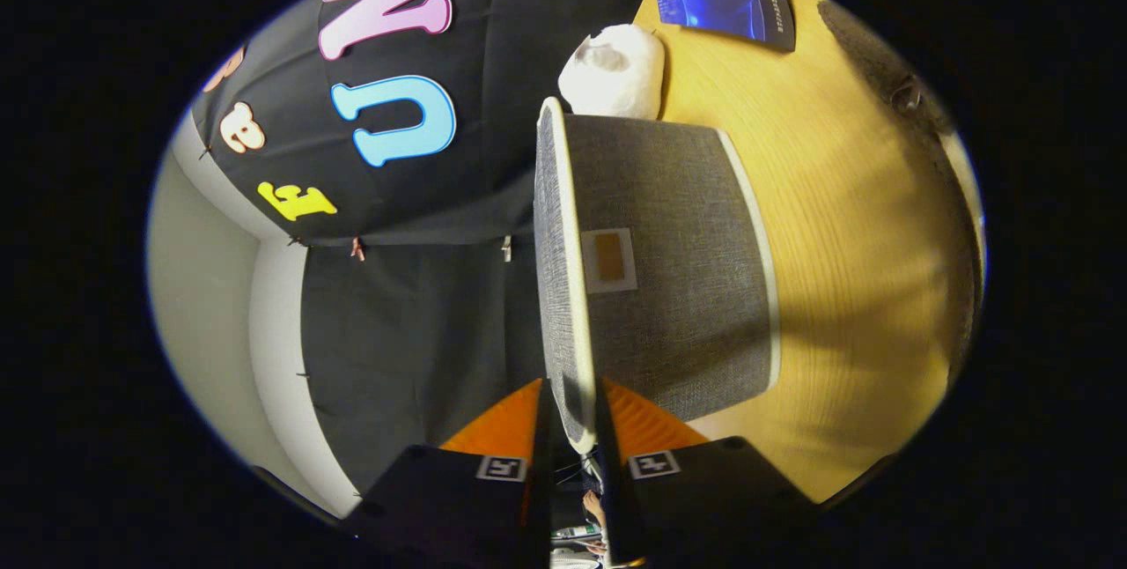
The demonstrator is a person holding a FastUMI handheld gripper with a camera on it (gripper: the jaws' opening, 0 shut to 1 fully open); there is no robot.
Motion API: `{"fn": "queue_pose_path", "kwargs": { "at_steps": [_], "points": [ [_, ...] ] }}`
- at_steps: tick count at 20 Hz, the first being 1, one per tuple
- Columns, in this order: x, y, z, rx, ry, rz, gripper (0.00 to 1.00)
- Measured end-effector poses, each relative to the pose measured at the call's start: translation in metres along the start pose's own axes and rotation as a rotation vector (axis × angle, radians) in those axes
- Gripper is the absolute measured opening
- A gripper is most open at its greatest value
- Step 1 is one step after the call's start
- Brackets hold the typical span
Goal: Open the storage box then place both shoes into the box .Put the left shoe in first, then the right shoe, with the right side of both shoes facing outward in a uniform manner.
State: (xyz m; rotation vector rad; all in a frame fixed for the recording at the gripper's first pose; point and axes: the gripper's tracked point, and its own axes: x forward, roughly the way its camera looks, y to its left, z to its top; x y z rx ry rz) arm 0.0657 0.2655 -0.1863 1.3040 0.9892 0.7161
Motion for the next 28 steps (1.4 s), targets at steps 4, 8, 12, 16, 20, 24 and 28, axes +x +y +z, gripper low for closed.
{"fn": "queue_pose_path", "kwargs": {
  "at_steps": [4,8,12,16,20,24,28],
  "points": [
    [0.007,0.033,-0.003,0.031,0.017,0.053,0.10],
    [0.024,0.024,-0.003,-0.089,0.018,-0.083,0.05],
    [0.029,0.046,-0.004,-0.094,0.034,-0.090,0.05],
    [0.039,0.093,-0.001,-0.126,0.025,-0.048,0.05],
    [0.064,0.139,-0.003,-0.204,0.037,-0.041,0.05],
    [0.104,0.178,-0.014,-0.289,0.067,-0.056,0.05],
    [0.156,0.202,-0.034,-0.360,0.094,-0.082,0.05]
  ]
}}
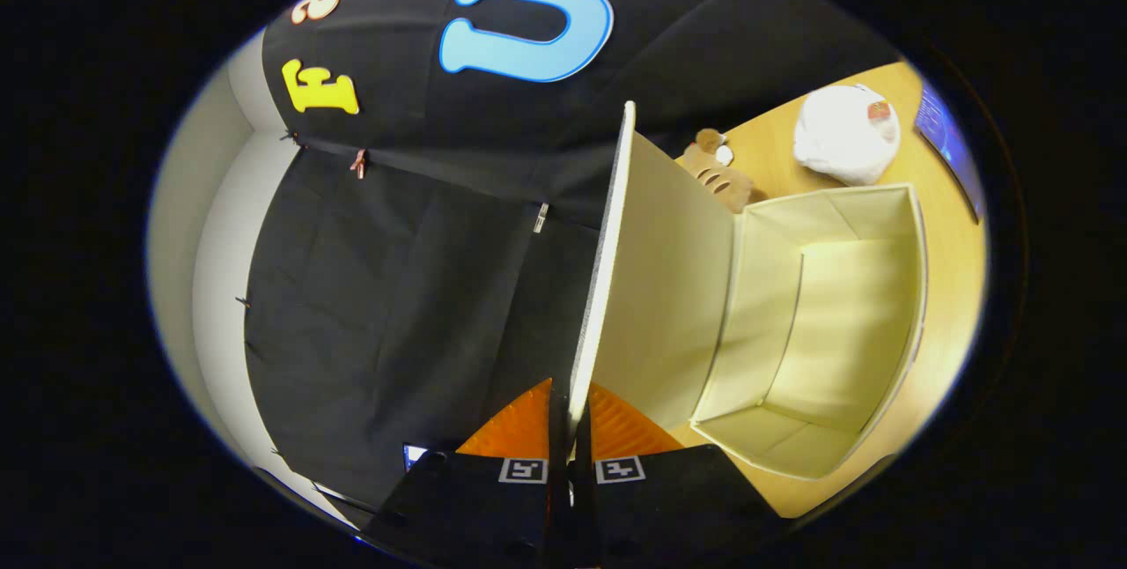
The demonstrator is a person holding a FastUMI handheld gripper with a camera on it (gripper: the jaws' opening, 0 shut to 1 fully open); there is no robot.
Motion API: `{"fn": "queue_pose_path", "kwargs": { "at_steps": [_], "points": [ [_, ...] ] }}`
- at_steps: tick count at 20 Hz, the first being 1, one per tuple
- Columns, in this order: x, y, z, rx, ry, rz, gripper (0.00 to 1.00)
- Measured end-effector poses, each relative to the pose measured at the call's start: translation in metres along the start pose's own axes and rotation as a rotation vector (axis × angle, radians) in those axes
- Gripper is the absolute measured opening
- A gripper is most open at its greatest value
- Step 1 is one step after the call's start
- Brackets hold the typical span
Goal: Open the storage box then place both shoes into the box .Put the left shoe in first, then the right shoe, with the right side of both shoes facing outward in a uniform manner.
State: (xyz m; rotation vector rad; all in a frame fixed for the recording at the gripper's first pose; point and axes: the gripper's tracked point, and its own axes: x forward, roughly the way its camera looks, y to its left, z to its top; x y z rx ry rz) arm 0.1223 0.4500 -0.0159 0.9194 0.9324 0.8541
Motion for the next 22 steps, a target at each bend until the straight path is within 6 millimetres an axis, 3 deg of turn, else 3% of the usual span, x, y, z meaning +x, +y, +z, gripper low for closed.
{"fn": "queue_pose_path", "kwargs": {
  "at_steps": [3,8,16,22],
  "points": [
    [0.043,0.014,-0.014,0.021,0.036,-0.016,0.05],
    [0.106,0.005,-0.040,0.063,0.072,-0.051,0.05],
    [0.165,-0.023,-0.068,0.087,0.112,-0.098,0.05],
    [0.206,-0.066,-0.095,-0.054,0.144,-0.236,0.07]
  ]
}}
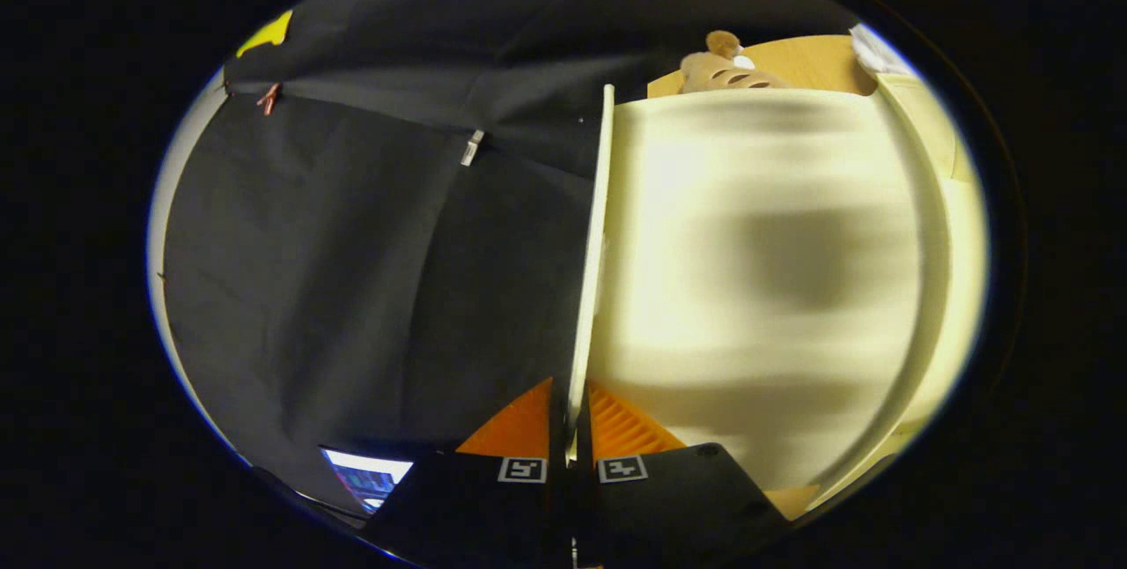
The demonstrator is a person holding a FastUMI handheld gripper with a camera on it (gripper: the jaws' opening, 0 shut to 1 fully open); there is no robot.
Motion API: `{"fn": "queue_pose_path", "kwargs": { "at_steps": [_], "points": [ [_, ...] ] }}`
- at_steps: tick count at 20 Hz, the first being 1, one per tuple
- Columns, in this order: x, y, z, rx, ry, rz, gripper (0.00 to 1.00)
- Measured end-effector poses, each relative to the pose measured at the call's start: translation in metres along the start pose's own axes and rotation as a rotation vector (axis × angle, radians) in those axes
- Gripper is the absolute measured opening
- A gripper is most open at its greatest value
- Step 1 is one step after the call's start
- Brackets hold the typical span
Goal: Open the storage box then place both shoes into the box .Put the left shoe in first, then the right shoe, with the right side of both shoes facing outward in a uniform manner.
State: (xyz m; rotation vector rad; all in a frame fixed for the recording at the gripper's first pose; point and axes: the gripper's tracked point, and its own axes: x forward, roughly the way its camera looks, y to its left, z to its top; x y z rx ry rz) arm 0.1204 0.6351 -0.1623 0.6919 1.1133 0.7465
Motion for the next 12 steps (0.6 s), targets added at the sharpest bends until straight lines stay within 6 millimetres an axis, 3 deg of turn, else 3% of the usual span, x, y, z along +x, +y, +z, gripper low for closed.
{"fn": "queue_pose_path", "kwargs": {
  "at_steps": [1,2,3,5,8,12],
  "points": [
    [0.005,-0.005,-0.002,-0.027,-0.001,-0.022,0.09],
    [0.010,-0.006,-0.005,-0.048,-0.001,-0.035,0.17],
    [0.006,-0.004,-0.006,-0.070,-0.008,-0.035,0.21],
    [-0.009,-0.002,-0.006,-0.130,-0.032,-0.037,0.52],
    [-0.052,-0.005,0.011,-0.269,-0.146,-0.071,0.98],
    [-0.137,-0.011,0.037,-0.377,-0.332,-0.115,0.98]
  ]
}}
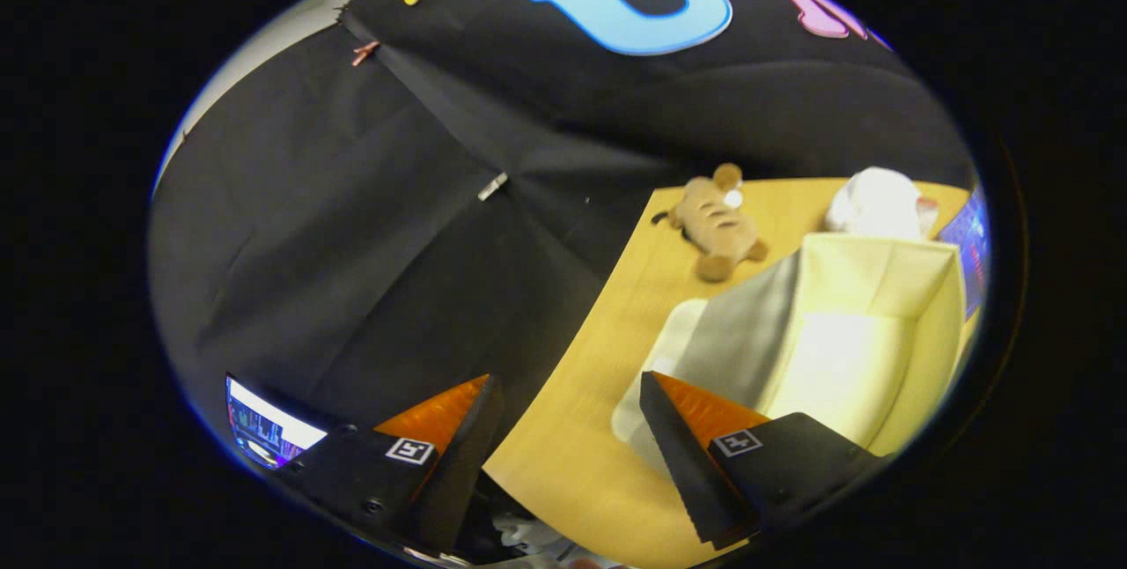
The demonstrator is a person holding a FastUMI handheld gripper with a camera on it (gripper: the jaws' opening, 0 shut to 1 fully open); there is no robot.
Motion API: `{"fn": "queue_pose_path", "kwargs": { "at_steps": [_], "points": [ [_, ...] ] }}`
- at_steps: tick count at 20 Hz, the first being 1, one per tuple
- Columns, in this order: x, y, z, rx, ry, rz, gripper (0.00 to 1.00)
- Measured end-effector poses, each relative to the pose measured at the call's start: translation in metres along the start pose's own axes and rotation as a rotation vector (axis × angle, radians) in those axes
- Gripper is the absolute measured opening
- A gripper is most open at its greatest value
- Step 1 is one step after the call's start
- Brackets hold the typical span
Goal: Open the storage box then place both shoes into the box .Put the left shoe in first, then the right shoe, with the right side of both shoes facing outward in a uniform manner.
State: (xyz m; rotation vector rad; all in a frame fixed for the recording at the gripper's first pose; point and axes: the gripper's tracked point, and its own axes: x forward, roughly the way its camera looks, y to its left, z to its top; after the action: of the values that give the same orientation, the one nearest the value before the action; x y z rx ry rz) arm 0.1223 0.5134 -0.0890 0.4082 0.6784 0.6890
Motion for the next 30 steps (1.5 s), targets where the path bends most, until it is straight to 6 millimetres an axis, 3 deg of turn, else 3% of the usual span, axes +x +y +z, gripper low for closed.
{"fn": "queue_pose_path", "kwargs": {
  "at_steps": [4,8,12,14,17,20,25,30],
  "points": [
    [-0.086,-0.050,0.028,-0.049,-0.147,-0.123,0.98],
    [-0.165,-0.116,0.031,-0.125,-0.242,-0.274,0.98],
    [-0.232,-0.190,0.022,-0.148,-0.276,-0.422,0.98],
    [-0.257,-0.237,0.006,-0.162,-0.257,-0.516,0.98],
    [-0.287,-0.292,-0.021,-0.173,-0.219,-0.621,0.98],
    [-0.302,-0.341,-0.046,-0.154,-0.167,-0.700,0.98],
    [-0.295,-0.408,-0.066,-0.119,-0.095,-0.771,0.98],
    [-0.271,-0.443,-0.093,-0.097,0.017,-0.785,0.99]
  ]
}}
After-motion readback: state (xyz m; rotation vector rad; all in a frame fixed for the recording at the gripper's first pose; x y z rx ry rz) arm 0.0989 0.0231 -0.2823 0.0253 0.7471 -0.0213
